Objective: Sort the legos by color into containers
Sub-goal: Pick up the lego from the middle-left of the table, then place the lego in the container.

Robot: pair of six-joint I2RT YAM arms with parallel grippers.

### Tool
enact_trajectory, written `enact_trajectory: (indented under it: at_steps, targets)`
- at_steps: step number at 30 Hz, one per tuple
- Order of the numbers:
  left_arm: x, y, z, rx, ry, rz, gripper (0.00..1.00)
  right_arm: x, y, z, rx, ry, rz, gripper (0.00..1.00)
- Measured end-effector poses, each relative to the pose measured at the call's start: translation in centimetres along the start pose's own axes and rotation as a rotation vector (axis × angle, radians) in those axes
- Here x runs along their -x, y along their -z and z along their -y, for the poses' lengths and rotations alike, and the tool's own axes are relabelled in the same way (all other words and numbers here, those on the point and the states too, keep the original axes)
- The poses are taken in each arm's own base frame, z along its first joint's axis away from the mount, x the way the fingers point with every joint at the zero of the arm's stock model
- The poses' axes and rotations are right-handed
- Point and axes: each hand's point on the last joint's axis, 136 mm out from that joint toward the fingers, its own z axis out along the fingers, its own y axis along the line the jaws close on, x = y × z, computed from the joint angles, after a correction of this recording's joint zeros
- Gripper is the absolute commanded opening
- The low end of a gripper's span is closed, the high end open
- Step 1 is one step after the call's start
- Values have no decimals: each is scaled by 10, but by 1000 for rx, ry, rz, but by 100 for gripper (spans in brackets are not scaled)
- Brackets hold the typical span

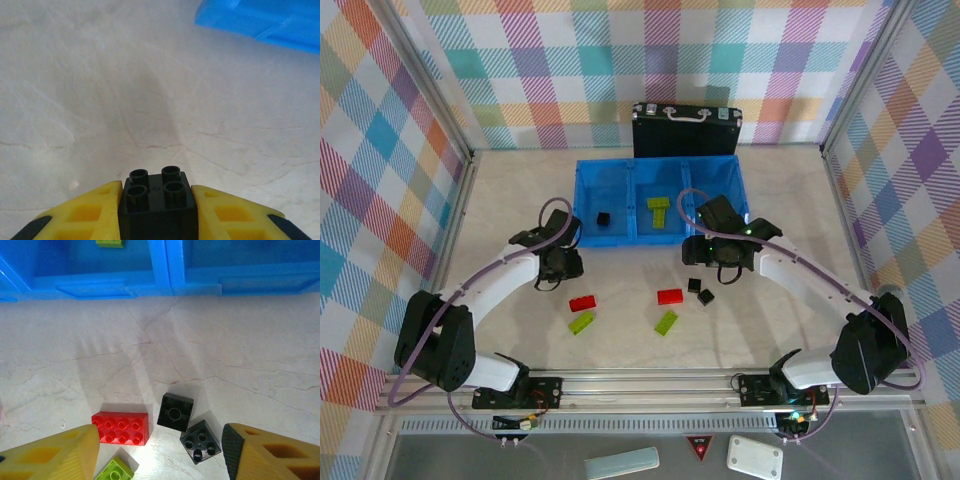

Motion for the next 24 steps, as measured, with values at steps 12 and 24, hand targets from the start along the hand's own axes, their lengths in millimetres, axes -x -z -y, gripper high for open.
enact_trajectory:
  at_steps: [12, 24]
  targets:
    - [53, 24, 48, -84, -60, 80, 33, -4, 12, 7, -14, -16, 19, 67]
    - [78, 5, 88, -141, -138, 43, 32, -11, 28, 17, -28, -38, 36, 67]
